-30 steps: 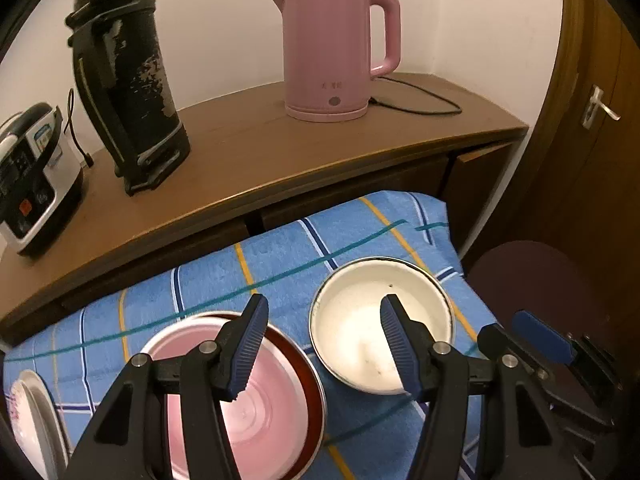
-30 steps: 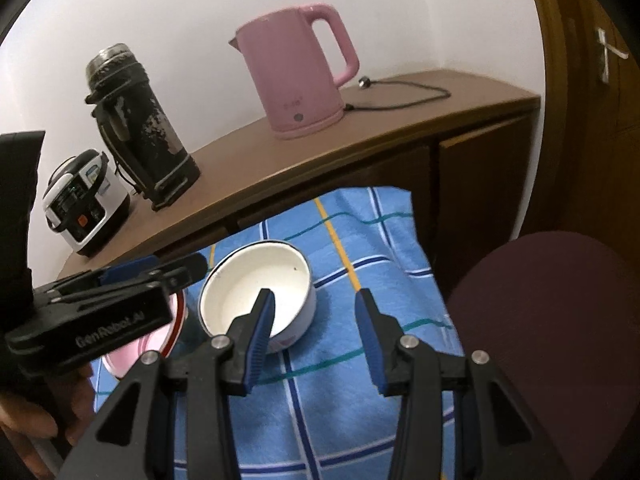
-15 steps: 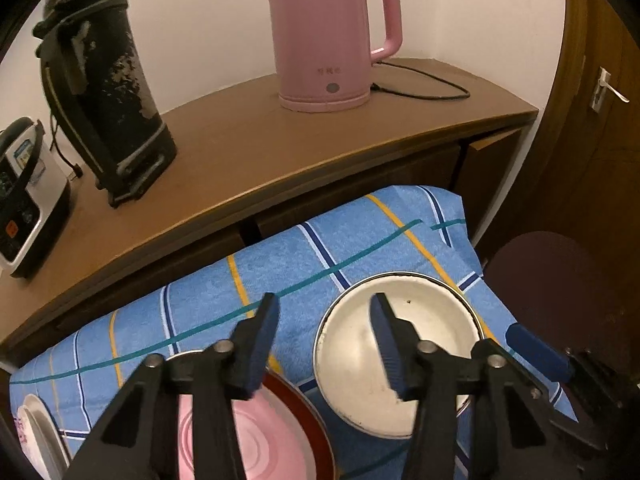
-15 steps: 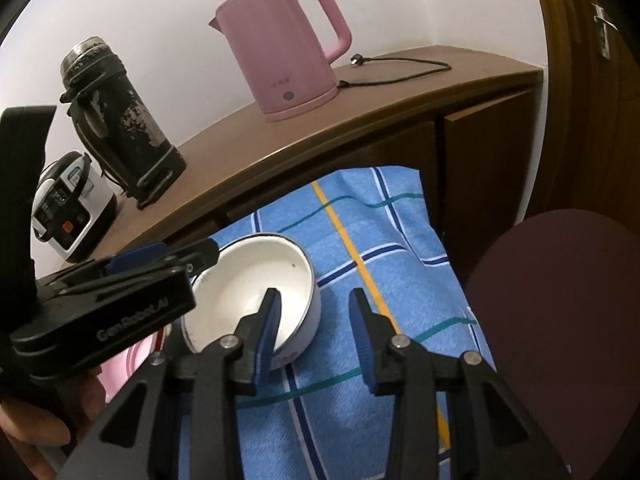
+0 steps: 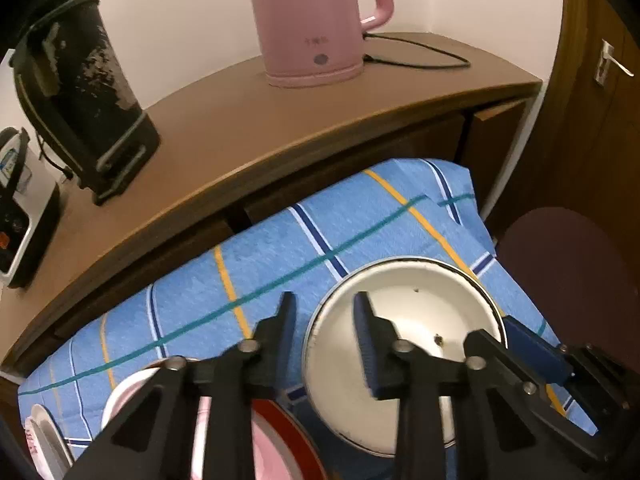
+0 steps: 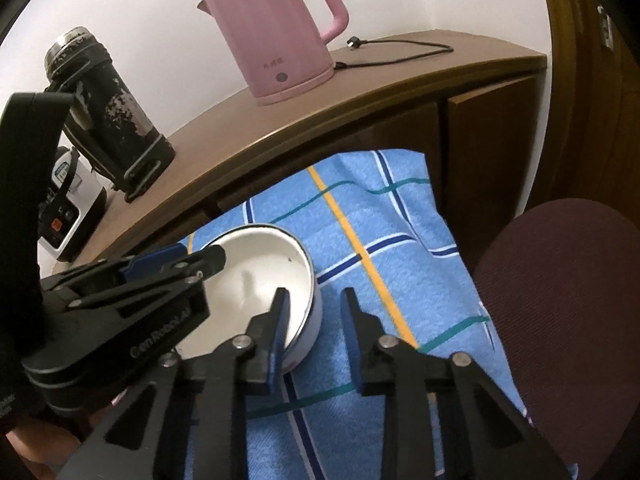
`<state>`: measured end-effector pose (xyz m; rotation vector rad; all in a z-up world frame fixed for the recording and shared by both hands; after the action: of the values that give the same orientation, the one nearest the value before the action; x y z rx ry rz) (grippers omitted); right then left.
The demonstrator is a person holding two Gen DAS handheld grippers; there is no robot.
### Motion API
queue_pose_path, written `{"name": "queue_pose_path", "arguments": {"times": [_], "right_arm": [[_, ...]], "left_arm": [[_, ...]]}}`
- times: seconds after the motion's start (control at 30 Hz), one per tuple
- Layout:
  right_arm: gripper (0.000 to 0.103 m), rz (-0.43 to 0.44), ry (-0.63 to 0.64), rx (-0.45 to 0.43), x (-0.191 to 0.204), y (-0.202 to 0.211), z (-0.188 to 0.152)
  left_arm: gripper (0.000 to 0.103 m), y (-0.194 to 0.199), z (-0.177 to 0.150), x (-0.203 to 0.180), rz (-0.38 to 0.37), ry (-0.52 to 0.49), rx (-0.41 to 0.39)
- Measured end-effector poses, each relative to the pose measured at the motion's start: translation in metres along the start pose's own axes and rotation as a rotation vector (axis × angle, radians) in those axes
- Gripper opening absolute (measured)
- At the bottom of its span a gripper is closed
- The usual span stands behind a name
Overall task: Organize plates and bowls
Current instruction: 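Lift and carry the white enamel bowl with the right tool toward the nested bowls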
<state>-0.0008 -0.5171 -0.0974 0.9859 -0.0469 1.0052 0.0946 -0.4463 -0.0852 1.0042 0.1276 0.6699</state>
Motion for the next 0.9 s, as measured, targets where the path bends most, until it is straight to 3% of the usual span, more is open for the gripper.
{"name": "queue_pose_path", "arguments": {"times": [0.3,0.9], "right_arm": [[0.011,0.001,-0.001,0.013,0.003,-0.003,0.001],[0.011,-0.042,-0.002,-0.014,-0.01,0.027,0.002]], "left_arm": [[0.022,-0.003,0.0,-0.001,-0.009,0.003,-0.002],[0.02,0.031,-0.002,-0.027,-0.043,-0.026,-0.063]]}}
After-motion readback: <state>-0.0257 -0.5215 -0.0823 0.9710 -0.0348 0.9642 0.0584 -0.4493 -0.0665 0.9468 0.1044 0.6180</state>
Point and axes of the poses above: each gripper's, at about its wrist camera, not at the fingertips, and y roughly against the way its jaws point, x to its left, z to its top, the point moved 5 cm from there along -y, roughly the way its jaws point, and after that the axes turned 9 degrees about -y, right-handed, at the moved point
